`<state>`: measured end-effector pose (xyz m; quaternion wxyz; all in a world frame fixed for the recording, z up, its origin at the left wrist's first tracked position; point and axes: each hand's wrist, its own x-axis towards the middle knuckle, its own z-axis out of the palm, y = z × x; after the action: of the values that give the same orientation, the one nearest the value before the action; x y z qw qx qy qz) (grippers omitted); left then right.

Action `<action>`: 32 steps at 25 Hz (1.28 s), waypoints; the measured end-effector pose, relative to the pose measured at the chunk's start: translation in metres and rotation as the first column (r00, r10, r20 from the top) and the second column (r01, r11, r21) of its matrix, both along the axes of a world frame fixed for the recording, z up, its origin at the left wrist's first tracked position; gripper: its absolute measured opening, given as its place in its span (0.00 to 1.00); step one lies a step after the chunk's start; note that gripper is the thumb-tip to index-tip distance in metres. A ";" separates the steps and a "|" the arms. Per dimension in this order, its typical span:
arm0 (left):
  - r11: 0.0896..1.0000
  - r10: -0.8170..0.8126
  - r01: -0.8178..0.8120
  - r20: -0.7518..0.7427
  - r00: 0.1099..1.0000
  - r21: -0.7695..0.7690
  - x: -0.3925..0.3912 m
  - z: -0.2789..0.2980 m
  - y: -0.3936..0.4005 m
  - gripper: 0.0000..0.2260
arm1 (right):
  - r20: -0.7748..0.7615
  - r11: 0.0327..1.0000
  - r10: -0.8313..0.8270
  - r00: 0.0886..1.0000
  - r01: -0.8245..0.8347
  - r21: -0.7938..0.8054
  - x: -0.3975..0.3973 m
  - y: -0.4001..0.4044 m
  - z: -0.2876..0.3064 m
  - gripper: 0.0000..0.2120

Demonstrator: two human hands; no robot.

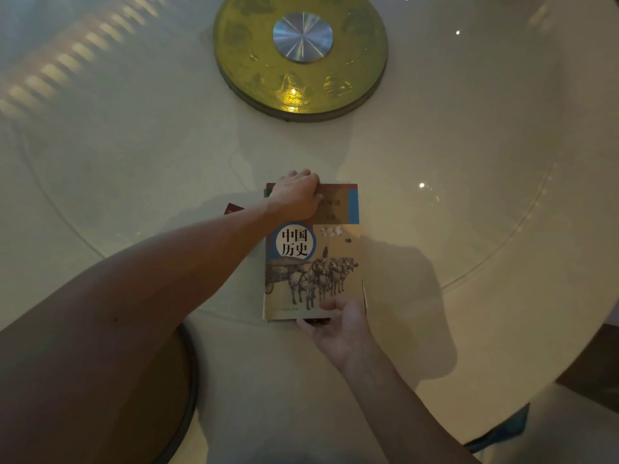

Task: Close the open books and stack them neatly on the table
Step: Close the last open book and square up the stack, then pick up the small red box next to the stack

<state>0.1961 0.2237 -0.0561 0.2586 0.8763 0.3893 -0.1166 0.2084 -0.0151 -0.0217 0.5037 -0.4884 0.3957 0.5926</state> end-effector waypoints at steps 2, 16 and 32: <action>1.000 -0.019 0.019 -0.032 0.999 0.021 -0.001 0.000 -0.001 0.20 | 0.007 0.999 0.036 0.999 -0.036 0.014 0.000 -0.004 0.001 0.16; 0.244 0.953 -0.752 0.009 0.302 -0.612 -0.108 0.003 -0.165 0.10 | 0.592 0.449 0.799 -0.104 -0.551 -0.703 0.054 -0.002 -0.023 0.16; 0.389 0.918 -0.868 0.210 0.337 -0.309 -0.158 0.018 -0.074 0.22 | 0.831 0.330 0.428 -0.355 -0.795 -0.509 -0.017 0.098 0.022 0.21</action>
<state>0.0379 0.1494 -0.0383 0.4052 0.5027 0.7435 0.1738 0.1918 0.0831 0.0005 0.2580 -0.7702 -0.4504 0.3706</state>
